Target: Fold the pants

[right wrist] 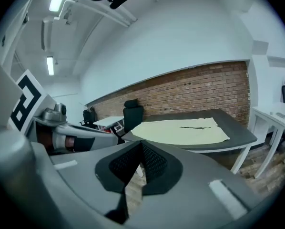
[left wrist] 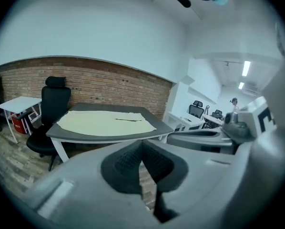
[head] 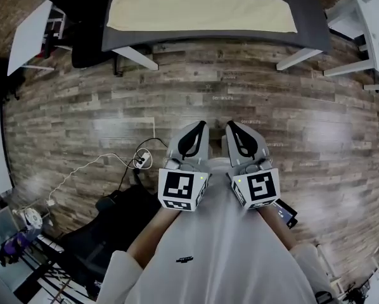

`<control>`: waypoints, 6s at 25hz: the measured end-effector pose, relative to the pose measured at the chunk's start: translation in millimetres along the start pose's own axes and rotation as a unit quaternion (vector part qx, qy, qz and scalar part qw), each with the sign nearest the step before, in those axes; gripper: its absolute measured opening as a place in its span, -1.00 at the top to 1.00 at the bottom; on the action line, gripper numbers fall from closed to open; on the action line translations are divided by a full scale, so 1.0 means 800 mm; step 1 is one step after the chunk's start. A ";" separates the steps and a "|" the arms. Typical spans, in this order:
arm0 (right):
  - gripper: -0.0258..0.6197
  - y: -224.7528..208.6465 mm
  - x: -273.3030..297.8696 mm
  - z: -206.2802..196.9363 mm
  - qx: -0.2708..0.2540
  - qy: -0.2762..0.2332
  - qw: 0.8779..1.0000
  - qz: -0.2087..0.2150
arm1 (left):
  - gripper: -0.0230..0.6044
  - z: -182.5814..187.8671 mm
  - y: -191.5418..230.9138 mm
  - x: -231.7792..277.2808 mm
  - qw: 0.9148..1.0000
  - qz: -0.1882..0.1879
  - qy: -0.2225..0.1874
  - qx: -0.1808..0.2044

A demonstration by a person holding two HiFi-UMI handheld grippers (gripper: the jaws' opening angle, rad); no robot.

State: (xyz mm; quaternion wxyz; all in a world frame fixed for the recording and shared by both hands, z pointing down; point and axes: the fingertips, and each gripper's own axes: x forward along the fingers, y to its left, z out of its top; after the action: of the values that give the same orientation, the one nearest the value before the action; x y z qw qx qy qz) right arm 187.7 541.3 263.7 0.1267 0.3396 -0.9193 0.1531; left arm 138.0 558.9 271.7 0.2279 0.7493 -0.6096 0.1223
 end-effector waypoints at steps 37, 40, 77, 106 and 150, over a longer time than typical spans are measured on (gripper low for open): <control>0.91 -0.084 0.209 0.067 0.020 0.017 0.998 -0.054 | 0.92 0.094 0.182 0.123 0.999 -0.013 0.007 0.045; 0.91 -0.134 0.228 0.088 0.017 0.021 0.999 -0.043 | 0.92 0.112 0.185 0.170 0.998 -0.006 0.027 0.056; 0.90 -0.486 0.274 0.078 -0.011 0.165 0.972 -0.167 | 0.73 0.146 0.107 0.513 0.949 -0.201 0.160 0.186; 0.81 -0.533 0.318 0.016 -0.029 0.220 0.974 -0.054 | 0.60 -0.070 0.104 0.645 0.865 -0.212 0.318 0.324; 0.84 -0.642 0.315 -0.171 -0.174 0.428 0.887 -0.011 | 0.89 -0.011 0.118 0.633 0.904 -0.164 0.312 0.243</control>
State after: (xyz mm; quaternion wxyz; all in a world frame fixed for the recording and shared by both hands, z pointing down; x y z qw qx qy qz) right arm 360.2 72.9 575.5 0.5665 0.2240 -0.7839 0.1196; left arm 162.4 114.5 531.1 0.2336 0.7947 -0.3269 0.4550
